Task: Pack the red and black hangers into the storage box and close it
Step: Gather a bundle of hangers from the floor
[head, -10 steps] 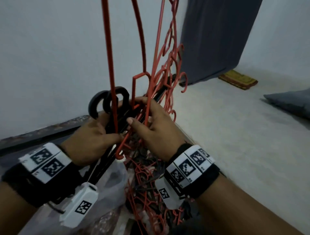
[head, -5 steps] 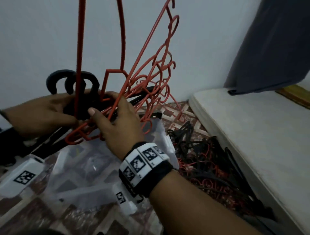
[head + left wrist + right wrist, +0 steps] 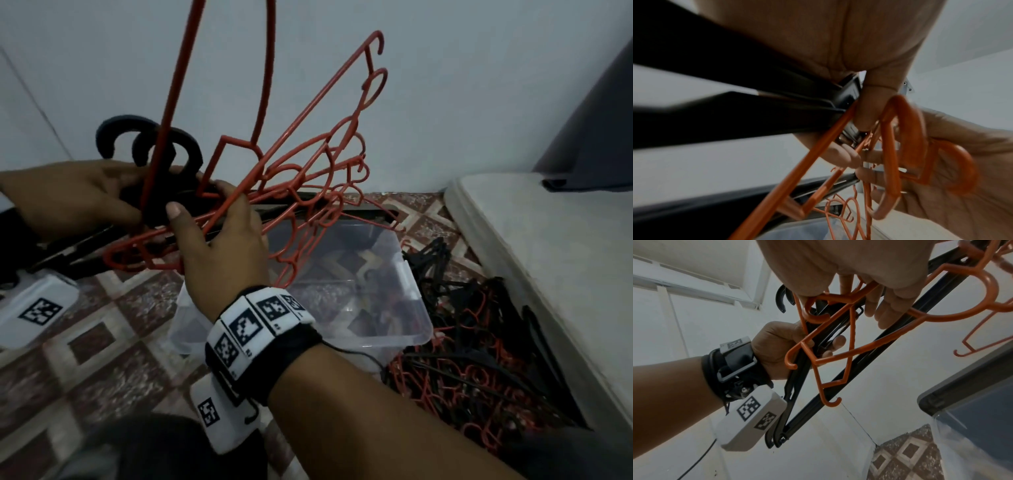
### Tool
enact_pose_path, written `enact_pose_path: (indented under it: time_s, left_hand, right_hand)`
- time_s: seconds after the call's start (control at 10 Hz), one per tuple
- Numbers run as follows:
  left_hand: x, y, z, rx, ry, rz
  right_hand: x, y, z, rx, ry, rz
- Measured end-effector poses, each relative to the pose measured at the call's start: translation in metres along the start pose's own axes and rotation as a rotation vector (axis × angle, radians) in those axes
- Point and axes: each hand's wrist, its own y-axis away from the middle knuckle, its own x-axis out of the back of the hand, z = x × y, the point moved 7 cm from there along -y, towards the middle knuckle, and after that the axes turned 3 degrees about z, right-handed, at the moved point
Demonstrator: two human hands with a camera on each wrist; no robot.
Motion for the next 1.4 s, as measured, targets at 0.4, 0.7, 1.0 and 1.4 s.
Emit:
enact_pose_path:
  time_s: [0.4,0.7,1.0,1.4]
  left_hand:
    - [-0.082,0.018,0.146,-0.083,-0.136,-0.426]
    - [-0.132,-0.063,0.185,-0.119,-0.226,-0.117]
    - [-0.147,-0.068,0.177,-0.028,-0.183,-0.081]
    - [-0.284,-0.068,0.077,0.159,-0.560,-0.392]
  right_hand:
    - [-0.009,-0.032,0.092,-0.500,0.186,-0.261]
    - [0.141,-0.132,0.102,-0.355,0.877,-0.326]
    - [0.202,-0.171,0.025,-0.196,1.266,-0.476]
    - [0.121,-0.107,0.165,-0.265,0.917,-0.386]
